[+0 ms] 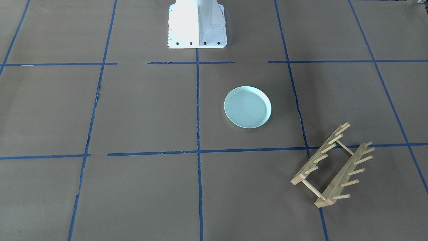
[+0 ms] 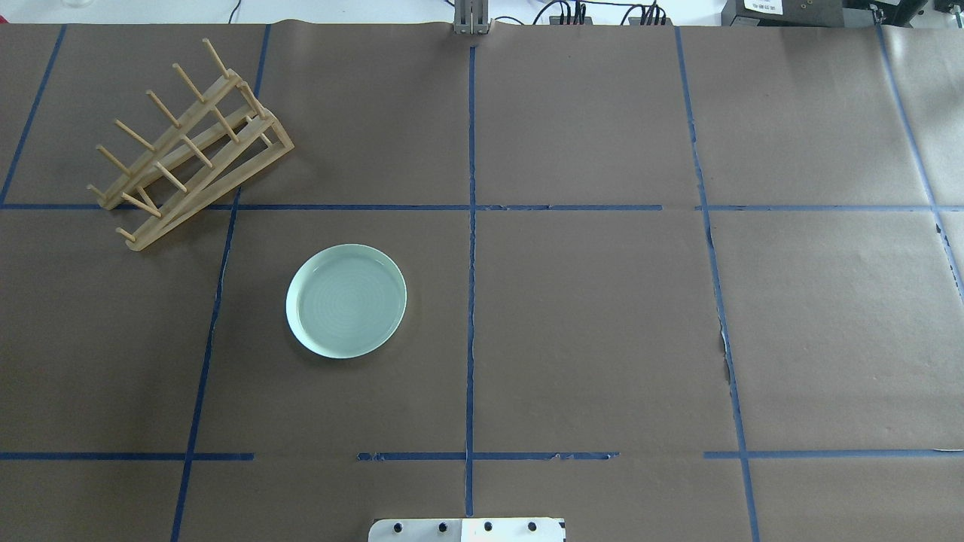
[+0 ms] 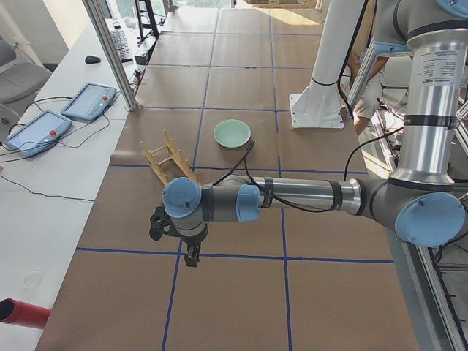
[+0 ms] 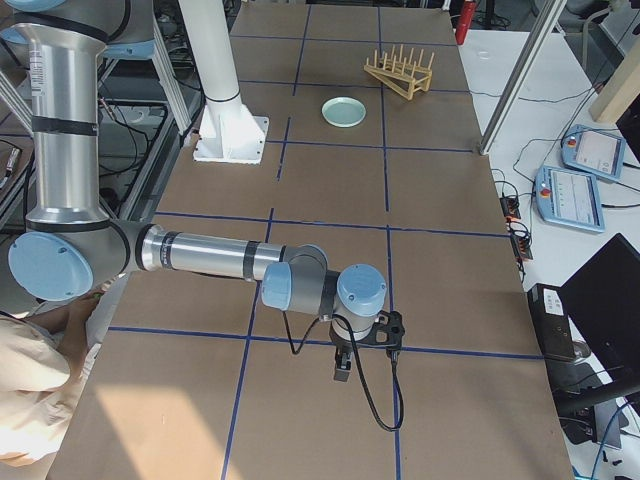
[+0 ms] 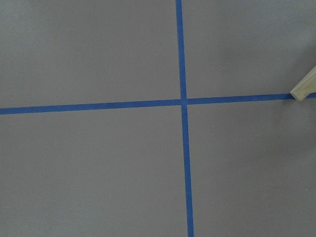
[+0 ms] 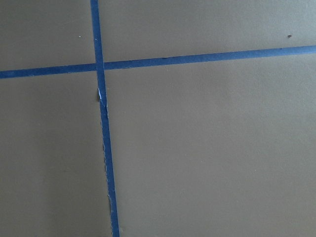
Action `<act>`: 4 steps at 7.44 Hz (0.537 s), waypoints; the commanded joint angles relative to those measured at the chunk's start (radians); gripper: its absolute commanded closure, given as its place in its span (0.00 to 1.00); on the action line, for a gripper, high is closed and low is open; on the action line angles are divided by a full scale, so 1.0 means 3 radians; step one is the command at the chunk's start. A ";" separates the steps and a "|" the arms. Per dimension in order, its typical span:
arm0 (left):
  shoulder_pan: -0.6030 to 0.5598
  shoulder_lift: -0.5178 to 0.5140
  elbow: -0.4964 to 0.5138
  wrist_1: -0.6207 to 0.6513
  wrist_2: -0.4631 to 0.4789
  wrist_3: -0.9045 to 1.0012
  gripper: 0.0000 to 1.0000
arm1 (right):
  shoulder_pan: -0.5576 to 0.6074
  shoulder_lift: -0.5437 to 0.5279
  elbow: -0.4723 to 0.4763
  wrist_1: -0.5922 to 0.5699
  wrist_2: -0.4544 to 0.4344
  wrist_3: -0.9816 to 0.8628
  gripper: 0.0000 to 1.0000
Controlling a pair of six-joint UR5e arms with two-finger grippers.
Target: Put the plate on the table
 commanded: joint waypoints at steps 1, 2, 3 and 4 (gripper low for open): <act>-0.0006 0.0012 -0.0070 -0.0001 0.0001 0.0016 0.00 | 0.0000 0.0000 -0.0003 0.0000 0.0000 0.0000 0.00; -0.0011 -0.0009 -0.0070 -0.0006 0.0001 0.0016 0.00 | 0.0000 0.0000 0.0002 0.0000 0.0000 0.0000 0.00; -0.0012 -0.0014 -0.0070 -0.0006 -0.0004 0.0011 0.00 | 0.0000 0.0000 0.0002 0.0000 0.0000 0.0000 0.00; -0.0012 -0.0019 -0.0070 -0.0006 -0.0009 0.0006 0.00 | 0.0000 0.0000 0.0002 0.0000 0.0000 0.0000 0.00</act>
